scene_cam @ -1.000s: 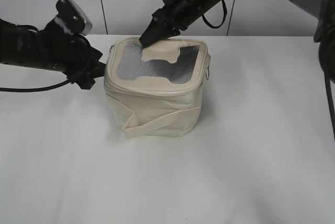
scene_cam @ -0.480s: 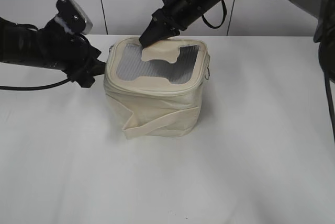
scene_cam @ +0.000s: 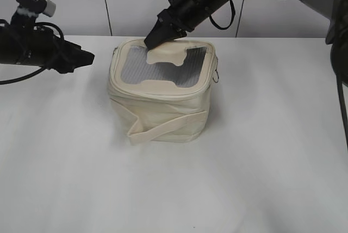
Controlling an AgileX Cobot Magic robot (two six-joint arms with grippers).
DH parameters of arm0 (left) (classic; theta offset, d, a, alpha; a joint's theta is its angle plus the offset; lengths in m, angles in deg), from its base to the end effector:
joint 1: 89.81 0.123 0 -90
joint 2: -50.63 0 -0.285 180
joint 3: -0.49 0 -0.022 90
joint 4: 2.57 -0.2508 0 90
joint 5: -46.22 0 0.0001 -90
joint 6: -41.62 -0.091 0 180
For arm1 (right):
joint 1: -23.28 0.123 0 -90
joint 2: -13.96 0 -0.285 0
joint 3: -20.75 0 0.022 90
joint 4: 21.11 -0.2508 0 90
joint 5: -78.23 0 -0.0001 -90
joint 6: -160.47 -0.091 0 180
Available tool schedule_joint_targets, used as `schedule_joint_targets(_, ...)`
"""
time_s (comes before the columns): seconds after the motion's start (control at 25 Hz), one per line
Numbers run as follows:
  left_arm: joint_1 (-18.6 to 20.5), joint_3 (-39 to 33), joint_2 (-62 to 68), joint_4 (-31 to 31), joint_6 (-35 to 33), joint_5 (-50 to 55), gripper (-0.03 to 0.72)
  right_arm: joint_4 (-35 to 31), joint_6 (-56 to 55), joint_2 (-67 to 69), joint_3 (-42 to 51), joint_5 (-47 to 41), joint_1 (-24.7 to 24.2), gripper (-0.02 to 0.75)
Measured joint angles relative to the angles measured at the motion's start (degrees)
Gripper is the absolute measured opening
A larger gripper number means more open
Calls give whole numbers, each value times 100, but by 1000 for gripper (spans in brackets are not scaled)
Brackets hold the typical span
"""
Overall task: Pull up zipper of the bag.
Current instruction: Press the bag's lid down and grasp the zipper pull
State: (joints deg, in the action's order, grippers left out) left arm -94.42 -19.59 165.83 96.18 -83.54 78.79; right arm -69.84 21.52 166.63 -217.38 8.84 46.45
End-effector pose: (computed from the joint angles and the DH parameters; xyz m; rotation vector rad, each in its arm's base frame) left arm 0.3676 -0.0783 0.1689 0.8290 2.0104 -0.4340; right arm 0.4642 0.2683 0.1974 -1.1347 2.2834 1.0632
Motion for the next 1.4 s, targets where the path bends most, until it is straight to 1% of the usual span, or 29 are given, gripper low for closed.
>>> schedule_joint_targets(0.08,19,1,0,-382,5,80,389,0,0,0,0,0,0,46)
schedule_joint_targets(0.16,-74,-20,0,-801,39,142,389,0,-5,0,0,0,0,46)
schedule_joint_targets(0.2,-129,-43,0,-898,195,164,389,0,-13,0,0,0,0,46)
schedule_joint_targets(0.28,-187,-48,0,-922,771,176,391,0,-30,0,0,0,0,46)
schedule_joint_targets(0.32,-191,-48,0,-928,933,197,393,-5,-43,0,0,0,0,46)
schedule_joint_targets(0.48,-220,-48,0,-1103,1142,251,396,-5,-43,0,0,0,0,46)
schedule_joint_targets(0.56,-242,-48,19,-1075,1160,374,396,-5,-45,0,0,0,0,46)
schedule_joint_targets(0.72,-218,-84,109,-514,1269,539,396,-5,-56,0,0,0,0,46)
schedule_joint_targets(0.8,-146,-129,195,-438,1293,550,396,-5,-68,0,0,0,0,46)
schedule_joint_targets(0.88,-81,-174,310,-442,1244,593,396,-5,-73,0,0,0,0,46)
schedule_joint_targets(0.96,-65,-190,414,-447,1017,748,396,-5,-73,0,0,0,0,46)
schedule_joint_targets(1.04,-129,-209,459,-392,780,831,396,-5,-79,0,0,0,0,46)
schedule_joint_targets(1.24,-288,-209,464,-23,65,758,396,-5,-79,0,0,0,0,46)
schedule_joint_targets(1.4,-300,-209,464,24,-91,724,392,-1,-87,0,0,0,0,46)
